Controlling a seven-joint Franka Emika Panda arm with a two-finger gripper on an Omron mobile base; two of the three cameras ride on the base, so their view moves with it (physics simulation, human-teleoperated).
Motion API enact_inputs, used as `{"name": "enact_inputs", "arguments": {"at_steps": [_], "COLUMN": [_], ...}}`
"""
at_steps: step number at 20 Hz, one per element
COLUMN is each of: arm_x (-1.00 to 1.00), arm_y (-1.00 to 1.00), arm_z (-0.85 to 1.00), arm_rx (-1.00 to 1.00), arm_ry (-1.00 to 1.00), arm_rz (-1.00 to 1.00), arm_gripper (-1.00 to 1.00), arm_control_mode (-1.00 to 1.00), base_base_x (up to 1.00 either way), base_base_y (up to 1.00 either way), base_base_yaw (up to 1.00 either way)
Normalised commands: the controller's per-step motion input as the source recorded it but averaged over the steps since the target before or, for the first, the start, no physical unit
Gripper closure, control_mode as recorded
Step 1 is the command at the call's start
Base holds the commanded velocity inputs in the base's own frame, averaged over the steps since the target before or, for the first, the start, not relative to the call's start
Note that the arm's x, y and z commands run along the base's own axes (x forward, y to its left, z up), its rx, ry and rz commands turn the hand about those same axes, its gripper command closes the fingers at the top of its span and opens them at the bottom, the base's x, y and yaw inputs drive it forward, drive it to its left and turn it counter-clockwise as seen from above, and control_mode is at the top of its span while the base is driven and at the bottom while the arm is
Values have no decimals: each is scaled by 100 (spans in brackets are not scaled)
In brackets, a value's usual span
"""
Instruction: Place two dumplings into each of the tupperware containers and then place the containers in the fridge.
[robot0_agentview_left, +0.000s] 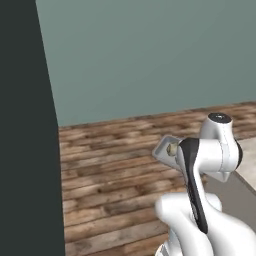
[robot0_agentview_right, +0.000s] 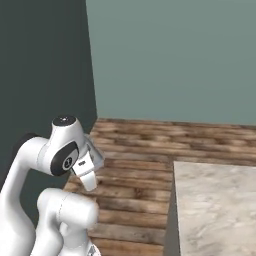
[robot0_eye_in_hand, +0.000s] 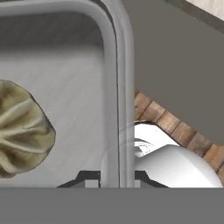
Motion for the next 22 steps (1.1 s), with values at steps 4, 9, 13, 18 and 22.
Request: {"name": "enact_inputs", "arguments": {"at_steps": [4, 9, 13, 18, 22], "arm_x": [0, 0, 0, 0, 0], "arm_y": [0, 0, 0, 0, 0], "arm_z": [0, 0, 0, 0, 0], "arm_rx": [0, 0, 0, 0, 0], "arm_ry": [0, 0, 0, 0, 0], "arm_rz": [0, 0, 0, 0, 0], "arm_gripper": [100, 100, 100, 100, 100], "arm_control_mode": [100, 100, 100, 100, 100], "base_base_x": [98, 92, 86, 81, 86], "base_base_y": [28, 18, 16, 2, 0], "base_base_yaw": [-27, -38, -39, -43, -49]}}
